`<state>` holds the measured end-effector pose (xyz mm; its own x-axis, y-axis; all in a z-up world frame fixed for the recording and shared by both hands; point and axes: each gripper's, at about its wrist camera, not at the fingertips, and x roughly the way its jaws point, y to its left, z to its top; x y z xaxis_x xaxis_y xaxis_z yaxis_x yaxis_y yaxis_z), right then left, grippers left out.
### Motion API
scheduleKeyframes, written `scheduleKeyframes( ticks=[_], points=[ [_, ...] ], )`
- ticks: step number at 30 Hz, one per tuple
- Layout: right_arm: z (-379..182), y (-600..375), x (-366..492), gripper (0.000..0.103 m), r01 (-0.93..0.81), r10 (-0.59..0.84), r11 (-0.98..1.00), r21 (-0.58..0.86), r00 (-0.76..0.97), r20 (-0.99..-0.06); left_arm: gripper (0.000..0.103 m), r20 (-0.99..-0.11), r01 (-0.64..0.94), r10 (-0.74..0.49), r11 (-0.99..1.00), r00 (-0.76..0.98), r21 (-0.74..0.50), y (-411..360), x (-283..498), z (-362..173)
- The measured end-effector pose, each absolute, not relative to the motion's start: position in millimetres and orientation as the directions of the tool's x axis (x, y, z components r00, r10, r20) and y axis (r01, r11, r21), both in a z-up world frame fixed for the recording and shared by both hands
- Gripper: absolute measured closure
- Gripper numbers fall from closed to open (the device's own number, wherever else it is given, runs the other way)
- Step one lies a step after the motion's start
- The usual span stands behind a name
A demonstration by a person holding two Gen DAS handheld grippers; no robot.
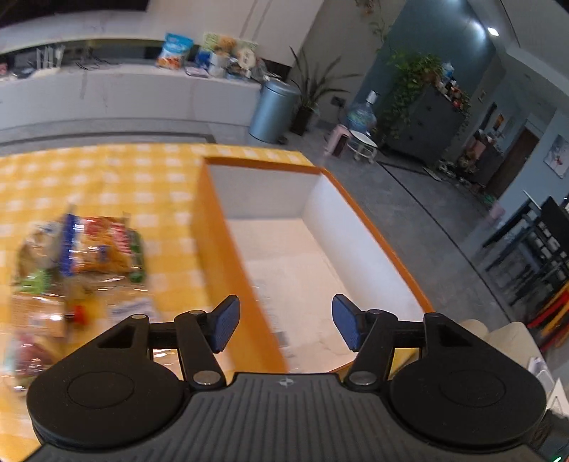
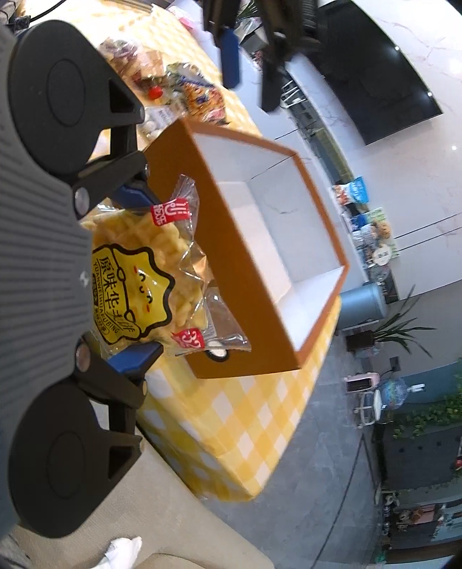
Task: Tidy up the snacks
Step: 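Open the left gripper to drop the white packet into the orange box, then carry the waffle cake bag over the box and open the right gripper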
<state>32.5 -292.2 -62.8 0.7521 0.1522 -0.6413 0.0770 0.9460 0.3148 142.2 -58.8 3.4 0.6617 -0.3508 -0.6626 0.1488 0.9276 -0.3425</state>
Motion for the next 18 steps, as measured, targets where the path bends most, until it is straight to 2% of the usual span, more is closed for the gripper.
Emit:
scheduleKeyframes(
  ticks=[7, 10, 18],
  points=[
    [-10.9, -297.2, 13.4, 0.029, -0.075, 0.308, 0.904, 0.420, 0.796, -0.521, 0.032, -0.673, 0.106, -0.264, 0.958, 0.691, -0.266, -22.0, 122.3, 10.8],
    [13.3, -289.4, 14.1, 0.029, -0.085, 0.263, 0.931, 0.354, 0.830, -0.493, 0.032, -0.680, 0.078, -0.233, 0.965, 0.695, -0.251, -10.7, 119.3, 6.1],
    [36.4, -259.9, 51.5, 0.029, -0.085, 0.174, 0.977, 0.194, 0.842, -0.510, 0.031, -0.669, 0.053, -0.233, 0.959, 0.706, -0.279, 19.6, 115.1, -9.4]
  ],
)
